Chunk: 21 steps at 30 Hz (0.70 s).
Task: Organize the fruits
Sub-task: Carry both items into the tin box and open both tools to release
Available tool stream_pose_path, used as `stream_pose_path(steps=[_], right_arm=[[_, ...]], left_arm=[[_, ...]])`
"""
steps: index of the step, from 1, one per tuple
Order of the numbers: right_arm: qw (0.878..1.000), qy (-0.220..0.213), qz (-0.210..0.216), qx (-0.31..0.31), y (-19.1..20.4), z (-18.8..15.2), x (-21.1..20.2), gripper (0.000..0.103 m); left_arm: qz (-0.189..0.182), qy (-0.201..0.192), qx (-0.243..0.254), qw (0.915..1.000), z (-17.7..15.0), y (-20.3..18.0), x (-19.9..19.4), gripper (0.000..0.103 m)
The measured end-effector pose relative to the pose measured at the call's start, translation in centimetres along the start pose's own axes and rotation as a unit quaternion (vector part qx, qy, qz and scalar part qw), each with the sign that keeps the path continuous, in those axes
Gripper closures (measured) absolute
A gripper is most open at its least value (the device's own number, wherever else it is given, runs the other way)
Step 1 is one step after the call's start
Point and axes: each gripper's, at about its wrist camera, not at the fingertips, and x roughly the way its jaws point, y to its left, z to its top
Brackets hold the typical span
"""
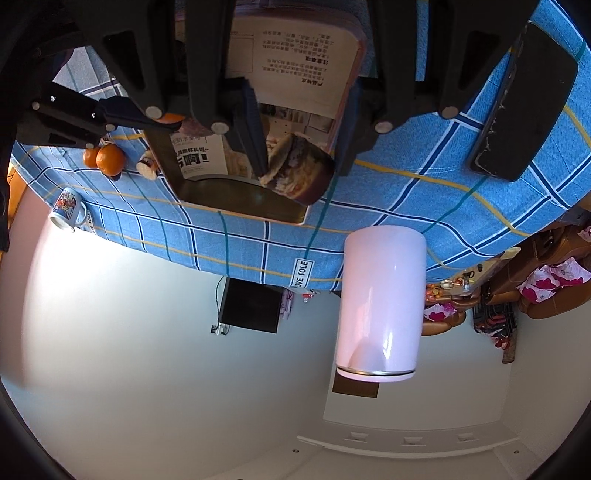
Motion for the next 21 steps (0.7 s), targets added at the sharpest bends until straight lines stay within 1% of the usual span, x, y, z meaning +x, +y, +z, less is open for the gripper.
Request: stream_pose_path(steps=[1,2,3,4,5,7,11,13,15,17,18,21], right_arm=[[1.0,0.001,-0.002,-0.001,0.0,0.0,0.0,0.065],[1.0,0.001,-0.002,0.0,-0.1,0.0,0.0,0.061],[1.0,0.001,0.0,0.005,-0.2,-0.2,-0.1,0.05],[1.0,0.0,0.001,0.011,-0.5,-0.2,-0.1,0.044],[1.0,-0.005,0.002,0.018,-0.8,-0.3,-0.3,0.034],[0.999,-0.017,0.006,0.026,-1.3,-0.5,-1.1,0.034],[0.999,-0.025,-0.027,0.025,-3.1,-0.7,-2.5,0.034],[0.997,-0.015,-0.066,0.033,-4.9,-0.7,-2.8,0.034],[0.994,-0.007,-0.093,0.054,-7.2,-0.8,-2.7,0.034],[0.99,0.019,-0.124,0.068,-9.2,-0.9,-1.7,0.034],[0.988,0.028,-0.133,0.073,-10.0,-0.9,-1.3,0.034],[0.984,0.05,-0.14,0.093,-12.0,-1.0,0.4,0.034]], left_arm=[[-0.001,-0.001,0.001,1.0,0.0,-0.1,-0.1,0.064],[0.002,-0.004,0.001,1.0,0.1,-0.2,-0.2,0.063],[0.007,-0.01,0.0,0.9999,0.2,-0.2,-0.4,0.062],[0.007,-0.012,0.0,0.9999,0.3,-0.2,-0.5,0.06],[0.005,-0.015,-0.002,0.9999,0.4,-0.2,-0.7,0.057],[0.006,-0.02,0.0,0.9998,0.6,-0.4,-1.0,0.054],[0.007,-0.027,0.0,0.9996,0.9,-0.6,-1.4,0.046],[0.004,-0.028,-0.002,0.9996,0.9,-0.7,-1.3,0.043],[0.003,-0.026,0.002,0.9997,0.9,-1.1,-1.1,0.043],[0.003,-0.023,0.007,0.9997,0.9,-1.5,-0.7,0.041],[0.002,-0.022,0.009,0.9997,0.9,-1.7,-0.6,0.041],[0.004,-0.02,0.015,0.9997,1.0,-2.0,-0.4,0.041]])
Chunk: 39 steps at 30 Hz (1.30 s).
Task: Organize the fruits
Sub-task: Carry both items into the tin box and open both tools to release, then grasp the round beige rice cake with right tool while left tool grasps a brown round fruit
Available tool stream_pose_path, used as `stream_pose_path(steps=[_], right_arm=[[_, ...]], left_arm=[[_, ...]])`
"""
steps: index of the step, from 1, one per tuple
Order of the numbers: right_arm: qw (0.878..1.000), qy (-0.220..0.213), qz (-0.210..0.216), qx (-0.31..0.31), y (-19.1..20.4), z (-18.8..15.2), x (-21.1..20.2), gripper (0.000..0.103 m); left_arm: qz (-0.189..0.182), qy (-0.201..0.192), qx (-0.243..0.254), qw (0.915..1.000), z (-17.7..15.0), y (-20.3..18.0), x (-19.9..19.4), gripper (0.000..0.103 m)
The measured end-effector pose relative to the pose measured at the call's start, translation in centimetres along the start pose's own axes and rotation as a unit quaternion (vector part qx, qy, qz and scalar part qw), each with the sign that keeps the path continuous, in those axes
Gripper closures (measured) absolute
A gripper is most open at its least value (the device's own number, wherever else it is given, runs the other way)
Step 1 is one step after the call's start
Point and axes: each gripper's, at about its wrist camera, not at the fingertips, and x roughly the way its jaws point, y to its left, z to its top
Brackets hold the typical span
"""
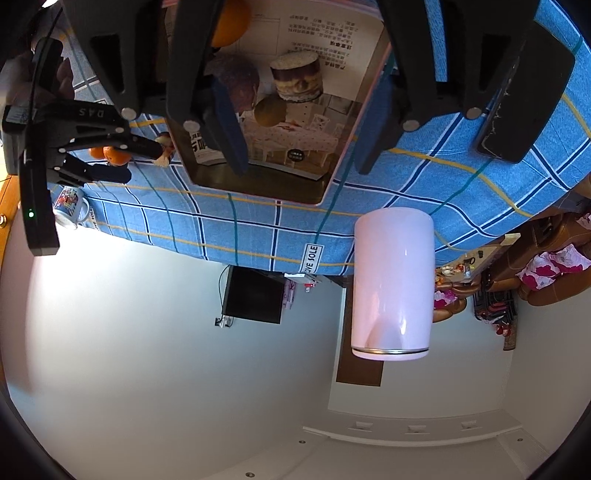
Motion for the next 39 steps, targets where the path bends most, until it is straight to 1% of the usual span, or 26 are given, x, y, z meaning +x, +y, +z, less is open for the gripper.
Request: stream_pose_path(steps=[2,4,6,7,9,11,14,16,18,19,21,22,26,28,31,34,36,38,39], right_arm=[[1.0,0.013,-0.01,-0.005,-0.1,0.3,1.2,0.034],[0.999,0.035,-0.001,0.002,-0.2,0.6,2.7,0.035],[0.999,0.054,0.004,0.009,-0.4,0.9,3.8,0.05],[0.998,0.063,0.007,0.01,-0.5,0.9,4.4,0.053],[0.997,0.076,0.018,0.02,-0.8,0.7,5.0,0.066],[0.997,0.065,0.029,0.031,-1.2,0.4,4.3,0.066],[0.999,0.026,0.027,0.037,-1.8,-0.3,1.3,0.066],[0.999,0.001,0.016,0.04,-2.8,-1.2,-1.0,0.066],[0.998,-0.015,0.005,0.057,-4.6,-2.2,-2.8,0.066],[0.998,-0.02,-0.005,0.067,-5.7,-2.9,-3.7,0.066],[0.995,-0.028,-0.039,0.084,-7.9,-4.3,-5.1,0.066],[0.994,-0.028,-0.052,0.093,-9.0,-5.1,-5.7,0.066],[0.988,-0.024,-0.077,0.134,-12.5,-7.4,-6.9,0.066],[0.985,-0.027,-0.07,0.158,-13.9,-8.1,-7.4,0.067],[0.984,-0.035,-0.086,0.153,-14.3,-8.4,-8.1,0.066],[0.983,-0.041,-0.078,0.161,-14.5,-8.6,-8.3,0.066],[0.983,-0.041,-0.073,0.165,-14.8,-8.5,-8.2,0.066],[0.983,-0.043,-0.067,0.167,-14.9,-8.6,-8.2,0.066],[0.983,-0.045,-0.066,0.168,-15.0,-8.6,-8.2,0.066]], left_arm=[[0.0,0.0,0.003,1.0,0.2,-0.1,0.0,0.041],[0.0,-0.002,0.007,1.0,0.4,-0.3,-0.1,0.041],[-0.001,-0.003,0.011,0.9999,0.6,-0.6,-0.2,0.041],[-0.002,-0.003,0.014,0.9999,0.7,-0.8,-0.3,0.041],[-0.005,-0.003,0.021,0.9998,0.9,-1.4,-0.4,0.041],[-0.011,-0.004,0.028,0.9995,1.0,-2.1,-0.5,0.041],[-0.03,0.001,0.041,0.9987,1.1,-3.8,-0.4,0.041],[-0.044,0.005,0.052,0.9977,1.2,-5.4,-0.3,0.041],[-0.061,0.012,0.064,0.996,1.1,-7.2,-0.1,0.041],[-0.072,0.018,0.07,0.9948,1.0,-8.2,0.1,0.041],[-0.09,0.03,0.08,0.9922,0.8,-10.2,0.6,0.041],[-0.1,0.038,0.086,0.9906,0.7,-11.3,0.8,0.041],[-0.131,0.076,0.11,0.9823,-0.3,-15.5,2.6,0.041],[-0.143,0.1,0.117,0.9778,-1.0,-17.3,3.8,0.041],[-0.156,0.135,0.128,0.9701,-2.1,-19.7,5.1,0.041],[-0.169,0.15,0.133,0.9649,-2.4,-21.1,5.5,0.041],[-0.171,0.172,0.142,0.9596,-2.8,-22.0,6.3,0.041],[-0.182,0.202,0.132,0.9532,-3.1,-22.4,7.4,0.044],[-0.183,0.212,0.128,0.9513,-3.2,-22.5,7.8,0.047]])
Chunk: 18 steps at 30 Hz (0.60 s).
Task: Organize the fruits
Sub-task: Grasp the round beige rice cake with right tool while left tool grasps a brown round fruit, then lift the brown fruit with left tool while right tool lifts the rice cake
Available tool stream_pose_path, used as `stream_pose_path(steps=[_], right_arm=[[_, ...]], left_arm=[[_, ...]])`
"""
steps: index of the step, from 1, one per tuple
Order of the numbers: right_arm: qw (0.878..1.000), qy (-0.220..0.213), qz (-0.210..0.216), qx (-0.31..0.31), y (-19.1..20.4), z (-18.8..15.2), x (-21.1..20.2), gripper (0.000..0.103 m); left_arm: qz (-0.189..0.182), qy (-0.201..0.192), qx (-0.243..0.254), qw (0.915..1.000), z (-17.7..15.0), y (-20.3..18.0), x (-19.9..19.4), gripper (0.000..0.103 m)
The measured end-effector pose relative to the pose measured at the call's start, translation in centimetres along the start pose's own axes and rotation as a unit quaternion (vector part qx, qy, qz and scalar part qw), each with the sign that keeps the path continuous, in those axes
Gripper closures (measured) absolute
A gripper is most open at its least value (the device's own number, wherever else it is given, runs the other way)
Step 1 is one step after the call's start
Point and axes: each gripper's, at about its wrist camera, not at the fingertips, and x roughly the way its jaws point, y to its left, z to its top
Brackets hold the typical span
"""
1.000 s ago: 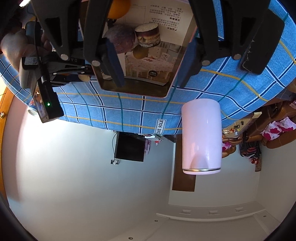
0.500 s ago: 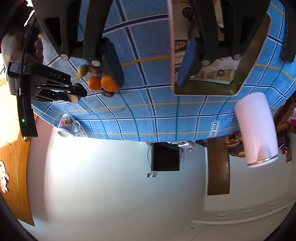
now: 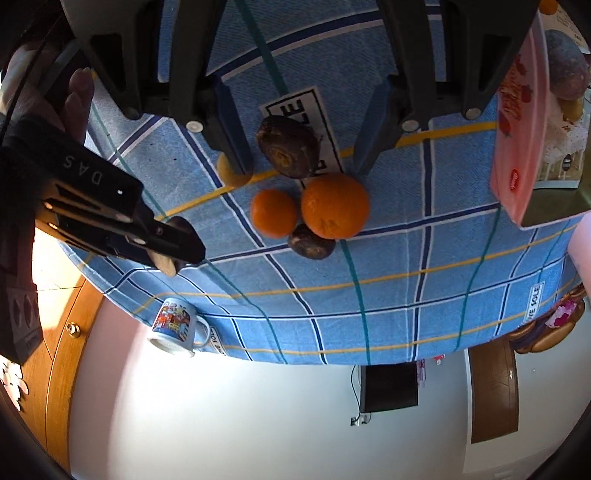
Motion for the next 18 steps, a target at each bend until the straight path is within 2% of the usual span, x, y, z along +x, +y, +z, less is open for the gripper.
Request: stream_pose_path(steps=[1,3,4,7,18], right_arm=[[1.0,-0.001,0.002,0.001,-0.1,0.0,0.0,0.066],[1.0,-0.002,0.006,0.005,-0.2,-0.1,-0.1,0.066],[1.0,-0.003,0.007,0.008,-0.3,-0.1,-0.1,0.066],[1.0,-0.005,0.012,0.011,-0.5,-0.1,-0.1,0.066],[0.999,-0.037,0.031,0.001,-0.3,-0.3,-1.3,0.066]], left_arm=[[-0.003,0.01,0.0,0.9999,0.0,-0.1,0.5,0.049],[-0.014,0.034,0.004,0.9993,0.0,-0.3,1.4,0.062],[-0.021,0.043,0.002,0.9989,0.0,-0.3,1.7,0.064],[-0.018,0.039,-0.002,0.9991,-0.1,-0.4,1.5,0.064],[-0.006,-0.067,-0.02,0.9975,-0.3,0.6,-2.7,0.065]])
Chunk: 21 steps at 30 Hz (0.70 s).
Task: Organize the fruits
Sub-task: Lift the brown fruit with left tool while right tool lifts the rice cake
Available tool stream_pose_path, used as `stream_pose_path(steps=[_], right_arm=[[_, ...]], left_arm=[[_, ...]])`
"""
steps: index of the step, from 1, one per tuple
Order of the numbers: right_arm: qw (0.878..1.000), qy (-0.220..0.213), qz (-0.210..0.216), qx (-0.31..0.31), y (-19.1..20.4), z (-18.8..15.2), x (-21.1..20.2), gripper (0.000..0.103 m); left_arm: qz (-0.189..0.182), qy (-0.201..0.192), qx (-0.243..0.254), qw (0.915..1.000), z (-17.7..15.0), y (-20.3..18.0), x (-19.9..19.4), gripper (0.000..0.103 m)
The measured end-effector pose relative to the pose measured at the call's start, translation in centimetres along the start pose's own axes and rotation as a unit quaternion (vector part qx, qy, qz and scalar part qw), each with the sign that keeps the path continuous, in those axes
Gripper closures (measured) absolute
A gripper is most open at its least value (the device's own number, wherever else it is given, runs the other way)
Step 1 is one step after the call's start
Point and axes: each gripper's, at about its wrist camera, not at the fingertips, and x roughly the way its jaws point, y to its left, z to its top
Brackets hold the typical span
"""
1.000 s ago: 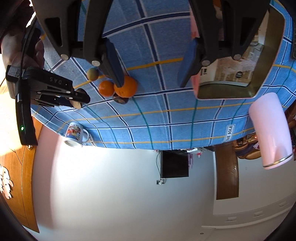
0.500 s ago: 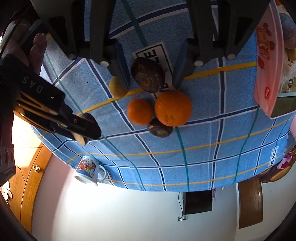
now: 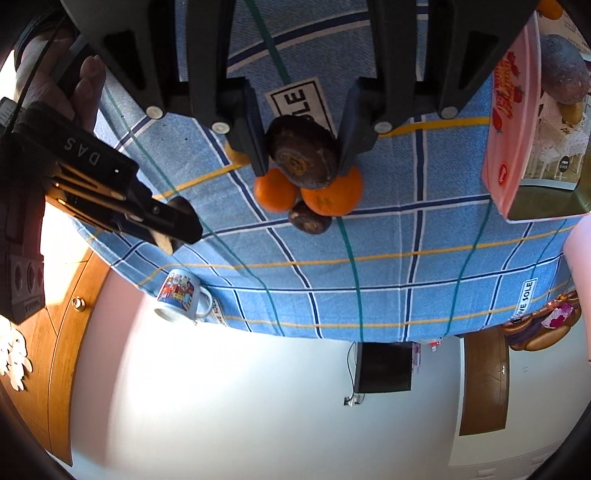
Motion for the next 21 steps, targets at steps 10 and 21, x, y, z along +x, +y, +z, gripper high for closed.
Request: stream_pose_path(steps=[10,21], right_arm=[[0.999,-0.031,0.012,-0.008,0.3,0.0,-1.2,0.066],[0.997,-0.067,0.024,-0.023,0.8,-0.2,-2.6,0.066]], left_arm=[[0.033,-0.074,0.007,0.9967,-0.1,-0.1,-2.3,0.065],[0.054,-0.117,0.028,0.9912,-0.5,-1.0,-3.8,0.065]])
